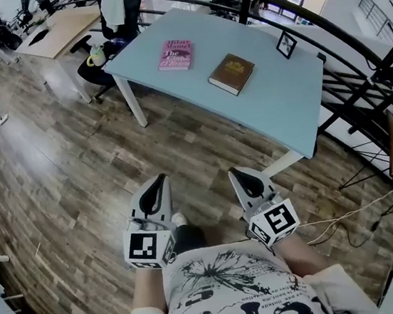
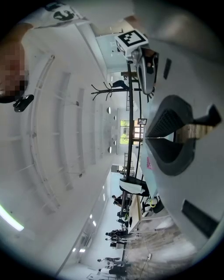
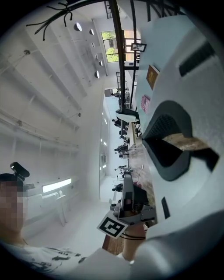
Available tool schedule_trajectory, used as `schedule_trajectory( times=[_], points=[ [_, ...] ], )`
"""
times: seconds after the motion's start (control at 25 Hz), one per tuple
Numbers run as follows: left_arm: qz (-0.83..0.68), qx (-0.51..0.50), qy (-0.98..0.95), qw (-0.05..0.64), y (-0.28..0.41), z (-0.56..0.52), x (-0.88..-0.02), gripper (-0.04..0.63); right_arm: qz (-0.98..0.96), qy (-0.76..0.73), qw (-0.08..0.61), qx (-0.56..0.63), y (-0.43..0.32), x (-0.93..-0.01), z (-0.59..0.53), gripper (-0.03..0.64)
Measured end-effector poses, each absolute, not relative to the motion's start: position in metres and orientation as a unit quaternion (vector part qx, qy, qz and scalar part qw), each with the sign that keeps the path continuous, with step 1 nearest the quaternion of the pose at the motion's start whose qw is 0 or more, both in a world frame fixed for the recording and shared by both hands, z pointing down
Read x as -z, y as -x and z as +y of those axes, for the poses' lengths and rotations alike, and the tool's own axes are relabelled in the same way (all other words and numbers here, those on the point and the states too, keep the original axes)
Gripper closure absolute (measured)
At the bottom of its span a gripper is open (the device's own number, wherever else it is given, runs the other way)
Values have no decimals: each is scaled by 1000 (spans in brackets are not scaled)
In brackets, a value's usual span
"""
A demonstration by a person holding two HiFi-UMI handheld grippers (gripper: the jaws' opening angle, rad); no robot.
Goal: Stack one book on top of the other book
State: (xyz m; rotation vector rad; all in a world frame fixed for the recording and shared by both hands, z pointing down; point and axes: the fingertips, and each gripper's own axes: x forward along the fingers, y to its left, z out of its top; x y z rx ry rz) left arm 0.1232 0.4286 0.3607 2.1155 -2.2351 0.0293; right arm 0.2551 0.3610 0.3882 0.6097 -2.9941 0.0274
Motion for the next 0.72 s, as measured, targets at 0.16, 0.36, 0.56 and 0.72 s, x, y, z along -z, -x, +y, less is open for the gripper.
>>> schedule_trajectory(
  times=[0.16, 0.36, 0.56, 0.72],
  points=[
    [-732, -6, -681, 30, -54, 407, -361, 584, -977, -208, 43, -7, -192, -384, 331, 623],
    [-736, -14, -676, 17, 29, 382, -351, 584, -971, -234, 31, -33, -118, -382, 291, 623],
    [-735, -9, -677, 29, 88, 368, -350, 584, -967, -246, 37, -45, -59, -379, 269, 623],
    [-735, -7, -677, 42, 112, 350, -359, 584, -962, -257, 66, -70, -34, -398, 248, 623]
  ],
)
